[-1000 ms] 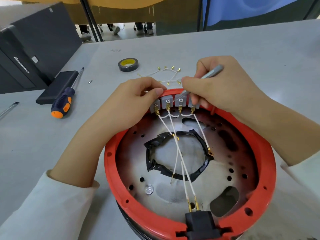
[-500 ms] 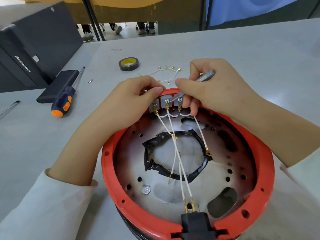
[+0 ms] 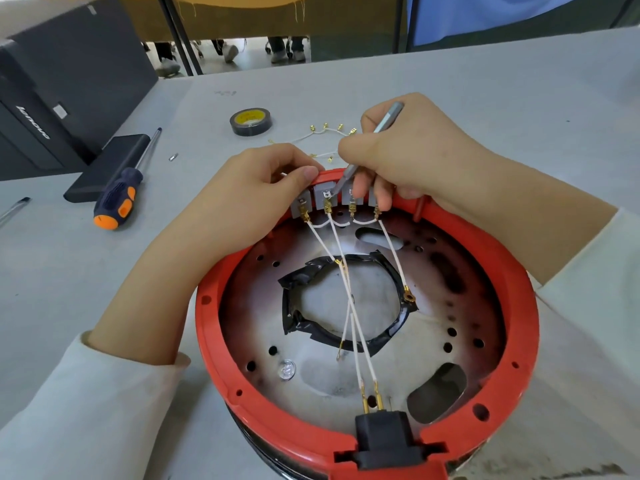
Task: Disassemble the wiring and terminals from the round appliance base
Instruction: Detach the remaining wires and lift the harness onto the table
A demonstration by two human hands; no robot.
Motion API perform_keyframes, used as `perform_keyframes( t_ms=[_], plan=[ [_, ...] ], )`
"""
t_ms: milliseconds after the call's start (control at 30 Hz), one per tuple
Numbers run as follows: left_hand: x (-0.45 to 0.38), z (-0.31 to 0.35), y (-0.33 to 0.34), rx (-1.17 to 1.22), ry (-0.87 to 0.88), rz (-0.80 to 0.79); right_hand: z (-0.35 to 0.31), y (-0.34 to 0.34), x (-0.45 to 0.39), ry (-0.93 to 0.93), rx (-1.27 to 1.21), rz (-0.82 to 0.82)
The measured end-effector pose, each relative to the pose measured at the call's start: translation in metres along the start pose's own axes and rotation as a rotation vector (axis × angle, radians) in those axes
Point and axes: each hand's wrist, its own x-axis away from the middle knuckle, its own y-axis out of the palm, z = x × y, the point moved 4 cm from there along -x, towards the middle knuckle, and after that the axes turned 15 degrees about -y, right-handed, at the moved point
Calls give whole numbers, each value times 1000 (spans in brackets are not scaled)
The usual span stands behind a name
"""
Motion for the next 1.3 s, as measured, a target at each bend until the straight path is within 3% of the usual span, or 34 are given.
perform_keyframes(
  t_ms=[200,433,600,1300],
  plan=[
    [0,-1,1,-1,-8,0,1,2,0,-17,3,23],
    [0,0,0,7,-2,-9,0,-7,9,-90,-177,91],
    [-1,-1,0,6,1,-13,-3,-6,14,-164,-87,116],
    [1,1,2,-6,-8,-9,8,-6,4,-81,-62,24]
  ],
)
